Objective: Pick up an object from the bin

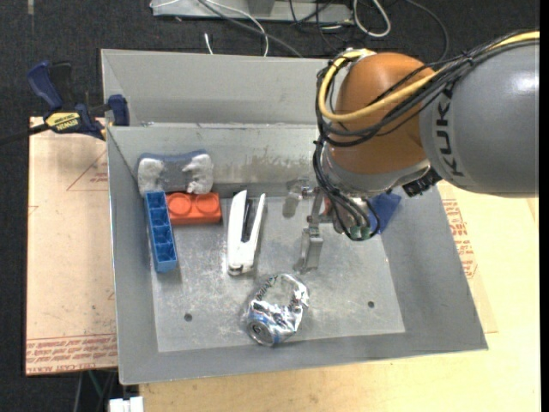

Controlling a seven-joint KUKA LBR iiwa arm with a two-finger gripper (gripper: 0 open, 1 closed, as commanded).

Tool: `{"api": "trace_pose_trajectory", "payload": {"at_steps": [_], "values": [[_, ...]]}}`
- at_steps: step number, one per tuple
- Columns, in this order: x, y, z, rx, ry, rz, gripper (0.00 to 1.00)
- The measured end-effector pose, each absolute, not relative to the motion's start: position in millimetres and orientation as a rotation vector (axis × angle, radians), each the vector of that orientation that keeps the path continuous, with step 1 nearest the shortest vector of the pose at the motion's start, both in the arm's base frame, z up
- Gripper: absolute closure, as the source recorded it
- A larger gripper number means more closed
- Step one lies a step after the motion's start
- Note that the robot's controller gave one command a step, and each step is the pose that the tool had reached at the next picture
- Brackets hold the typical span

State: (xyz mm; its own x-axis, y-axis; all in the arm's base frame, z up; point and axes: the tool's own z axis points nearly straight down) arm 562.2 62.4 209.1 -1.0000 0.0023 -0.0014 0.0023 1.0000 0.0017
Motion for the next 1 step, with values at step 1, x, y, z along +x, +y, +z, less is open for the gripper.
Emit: {"api": "trace_pose_trajectory", "payload": {"at_steps": [1], "values": [[562.2,62.3,209.1,0.004,3.14,0.003,0.0]]}}
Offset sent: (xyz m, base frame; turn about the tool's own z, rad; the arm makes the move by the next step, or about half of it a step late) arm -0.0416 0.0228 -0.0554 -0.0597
